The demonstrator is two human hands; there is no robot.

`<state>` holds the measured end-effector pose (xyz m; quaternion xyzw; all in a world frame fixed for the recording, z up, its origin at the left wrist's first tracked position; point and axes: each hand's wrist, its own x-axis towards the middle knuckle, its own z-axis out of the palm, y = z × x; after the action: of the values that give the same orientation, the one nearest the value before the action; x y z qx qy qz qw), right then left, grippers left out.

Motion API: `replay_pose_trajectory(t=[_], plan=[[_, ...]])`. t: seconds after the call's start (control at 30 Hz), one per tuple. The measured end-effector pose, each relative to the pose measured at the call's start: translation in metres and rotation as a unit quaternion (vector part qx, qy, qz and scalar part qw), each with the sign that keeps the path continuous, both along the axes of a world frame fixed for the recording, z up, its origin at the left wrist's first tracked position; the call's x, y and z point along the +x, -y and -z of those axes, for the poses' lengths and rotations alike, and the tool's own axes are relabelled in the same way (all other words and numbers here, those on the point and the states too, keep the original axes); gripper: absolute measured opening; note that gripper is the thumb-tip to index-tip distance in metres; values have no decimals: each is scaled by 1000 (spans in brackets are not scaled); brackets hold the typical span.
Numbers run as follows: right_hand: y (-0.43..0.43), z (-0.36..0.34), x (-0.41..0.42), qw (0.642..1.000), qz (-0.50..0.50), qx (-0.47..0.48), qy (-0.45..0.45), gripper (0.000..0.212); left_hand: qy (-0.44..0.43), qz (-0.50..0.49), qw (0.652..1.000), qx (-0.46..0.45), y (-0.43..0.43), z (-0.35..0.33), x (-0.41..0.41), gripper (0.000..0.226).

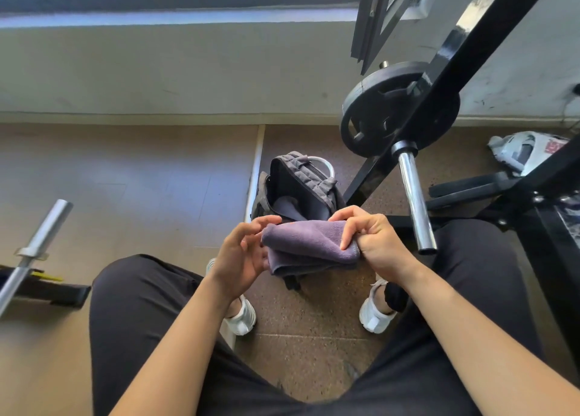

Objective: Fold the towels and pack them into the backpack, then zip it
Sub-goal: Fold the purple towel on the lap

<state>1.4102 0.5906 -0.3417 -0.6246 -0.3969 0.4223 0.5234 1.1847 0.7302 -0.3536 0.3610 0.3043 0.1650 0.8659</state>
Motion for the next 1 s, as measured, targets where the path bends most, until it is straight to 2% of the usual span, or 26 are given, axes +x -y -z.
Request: replay_pose_trajectory(t=[0.1,0.17,0.3,0.4,0.53,0.6,0.67,0.83,0.93,1.0], plan=[[1,3,-5,995,-7,28,94,51,-100,34,994,12,5,3,3,63],[2,5,-9,989,-13,46,141,51,-146,70,987,22,7,10,4,65],[3,8,-12,984,-12,50,171,50,-160,57,985,22,6,16,4,59],[4,4,-7,991,-37,12,127,49,-122,1,991,51,0,18,3,64],[7,-3,-3,994,-99,-35,1,25,-127,-47,982,129,-2,22,1,74],[8,-7,-2,991,-116,-50,-50,18,-111,-37,980,159,-2,24,1,60],[9,-13,-4,987,-142,-69,-41,17,-94,-19,979,180,-1,24,2,45],[11,-19,-19,955,-263,-138,-26,60,-89,32,967,237,6,20,6,45],[9,-20,-26,937,-315,-148,25,72,-101,27,958,267,11,20,10,45],[7,-18,-27,939,-310,-145,46,75,-103,10,959,263,11,21,11,41]])
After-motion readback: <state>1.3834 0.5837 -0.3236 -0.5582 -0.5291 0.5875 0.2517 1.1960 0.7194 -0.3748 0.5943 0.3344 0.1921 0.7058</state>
